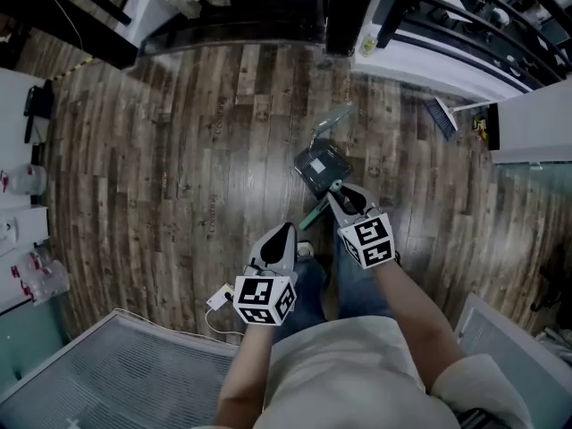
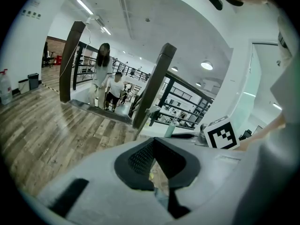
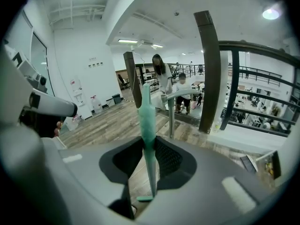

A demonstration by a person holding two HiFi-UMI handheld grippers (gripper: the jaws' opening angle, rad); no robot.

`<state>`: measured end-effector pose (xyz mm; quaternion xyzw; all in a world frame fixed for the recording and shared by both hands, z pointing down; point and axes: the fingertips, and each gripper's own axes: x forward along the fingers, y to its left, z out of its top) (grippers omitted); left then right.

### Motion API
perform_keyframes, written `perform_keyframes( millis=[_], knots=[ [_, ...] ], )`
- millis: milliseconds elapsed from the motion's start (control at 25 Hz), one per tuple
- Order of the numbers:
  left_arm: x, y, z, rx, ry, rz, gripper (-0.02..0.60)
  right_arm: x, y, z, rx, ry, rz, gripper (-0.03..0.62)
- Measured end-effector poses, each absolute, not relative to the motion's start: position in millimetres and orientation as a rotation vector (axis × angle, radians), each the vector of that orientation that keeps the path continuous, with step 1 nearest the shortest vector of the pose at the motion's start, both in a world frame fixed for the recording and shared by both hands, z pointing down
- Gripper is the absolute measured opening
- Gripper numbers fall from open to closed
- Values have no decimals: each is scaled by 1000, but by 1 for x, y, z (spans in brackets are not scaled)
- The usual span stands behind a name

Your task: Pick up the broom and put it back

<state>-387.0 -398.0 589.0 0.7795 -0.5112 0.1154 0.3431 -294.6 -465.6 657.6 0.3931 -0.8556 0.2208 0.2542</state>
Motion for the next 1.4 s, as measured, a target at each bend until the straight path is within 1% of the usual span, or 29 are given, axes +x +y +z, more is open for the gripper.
perform_keyframes(
  millis=[440,880,1400],
  knots=[
    [-379,-378,562,2115,-1238,314,6,-281,-435,623,1200,-2310,618,95],
    [-377,-375,536,2164,-1222,319,6,-267,-427,564,1358,-2345,598,95],
    [-355,-367,502,2235,-1115,322,5,-251,-399,501,1455,-2363,571,95]
  ],
)
